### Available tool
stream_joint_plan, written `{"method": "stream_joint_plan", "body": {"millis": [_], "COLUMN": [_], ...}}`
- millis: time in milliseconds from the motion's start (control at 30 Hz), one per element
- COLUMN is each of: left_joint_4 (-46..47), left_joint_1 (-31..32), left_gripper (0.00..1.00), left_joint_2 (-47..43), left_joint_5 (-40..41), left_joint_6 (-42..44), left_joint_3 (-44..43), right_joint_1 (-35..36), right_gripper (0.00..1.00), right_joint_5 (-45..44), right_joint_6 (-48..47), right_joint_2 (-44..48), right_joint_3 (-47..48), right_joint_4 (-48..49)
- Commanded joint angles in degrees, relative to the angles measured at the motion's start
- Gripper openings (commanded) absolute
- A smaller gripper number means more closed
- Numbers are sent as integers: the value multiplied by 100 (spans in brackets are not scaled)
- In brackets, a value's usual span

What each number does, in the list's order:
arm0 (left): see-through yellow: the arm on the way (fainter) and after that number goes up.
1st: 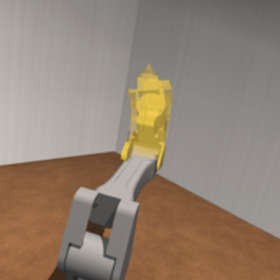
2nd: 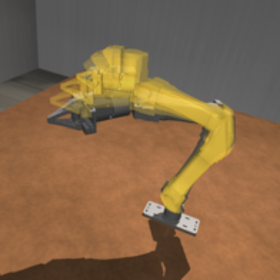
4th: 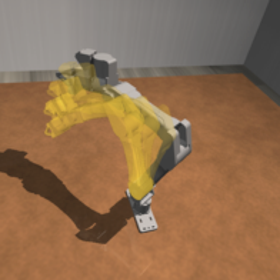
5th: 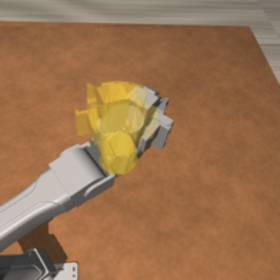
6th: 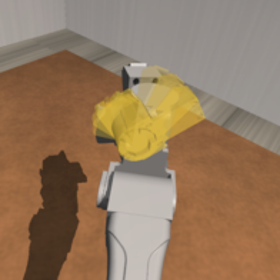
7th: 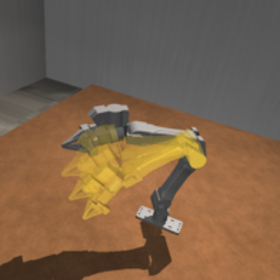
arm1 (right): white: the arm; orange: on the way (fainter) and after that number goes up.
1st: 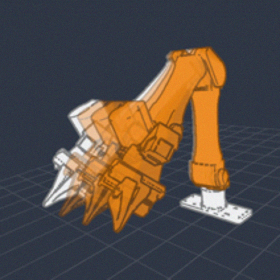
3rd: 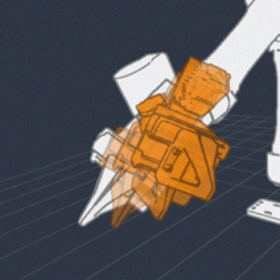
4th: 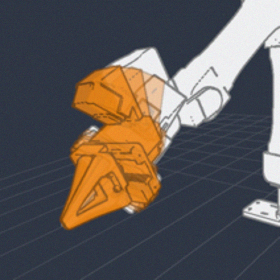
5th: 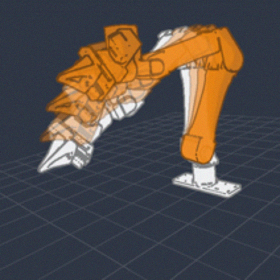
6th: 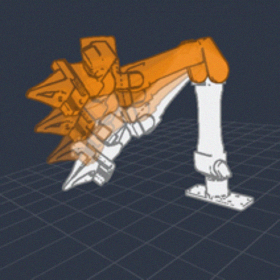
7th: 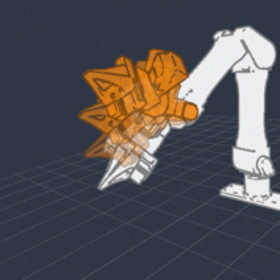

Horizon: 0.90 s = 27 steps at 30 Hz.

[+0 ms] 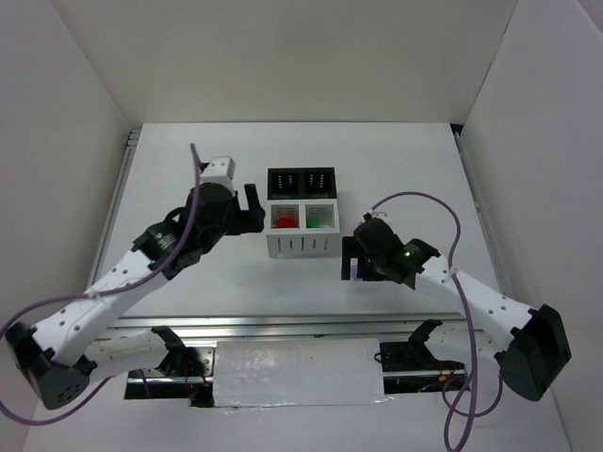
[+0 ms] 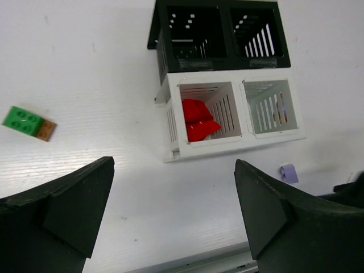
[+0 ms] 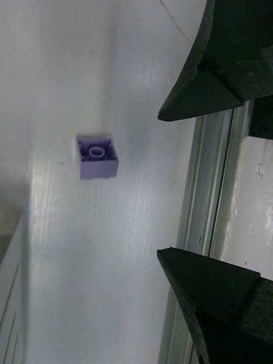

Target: Sort the legos into containers by color

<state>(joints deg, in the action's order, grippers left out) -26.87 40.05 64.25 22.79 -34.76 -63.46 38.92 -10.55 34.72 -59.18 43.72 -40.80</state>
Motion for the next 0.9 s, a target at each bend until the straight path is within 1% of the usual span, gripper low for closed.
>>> {"method": "stream_joint_plan", "body": {"millis": [0,167,300,367,467,500,567,633,667,700,733,833,867], "left_joint_4": [-801,-1460,-1680,-1760,-1813,-1804,-1778,-1743,-1681,-1655,-1646,-1663,-1663], "left_joint_1": [20,11,11,11,11,11,11,11,11,11,11,11,11], "left_gripper": [100,100,100,100,100,100,100,100,100,99,100,100,100], "left_joint_2": [-746,-1615,-1951,-2039,-2101,-2118,-2144,-2180,-2206,-2215,-2232,-2232,-2232], "left_joint_5": [411,455,472,490,534,525,499,490,481,472,498,551,560], "left_joint_6": [-31,145,233,303,409,452,497,523,549,558,558,558,558], "left_joint_3": [-184,-79,35,97,167,202,264,369,413,492,510,563,580], "right_joint_1": [-94,-314,-543,-692,-736,-728,-736,-754,-754,-737,-754,-754,-745], "right_gripper": [99,99,96,92,83,77,74,62,54,35,29,22,21], "right_joint_5": [-106,-141,26,210,386,404,387,395,404,413,422,404,404], "right_joint_6": [175,228,149,70,9,0,-9,-27,-27,-1,26,131,149], "right_joint_2": [-260,-691,-1305,-1534,-2096,-2194,-2439,-2589,-2607,-2608,-2590,-2389,-2136], "right_joint_3": [-145,-189,-154,-145,-66,-14,31,171,180,154,136,-39,-100], "right_joint_4": [475,810,1100,1319,1513,1574,1619,1548,1548,1566,1566,1513,1496]}}
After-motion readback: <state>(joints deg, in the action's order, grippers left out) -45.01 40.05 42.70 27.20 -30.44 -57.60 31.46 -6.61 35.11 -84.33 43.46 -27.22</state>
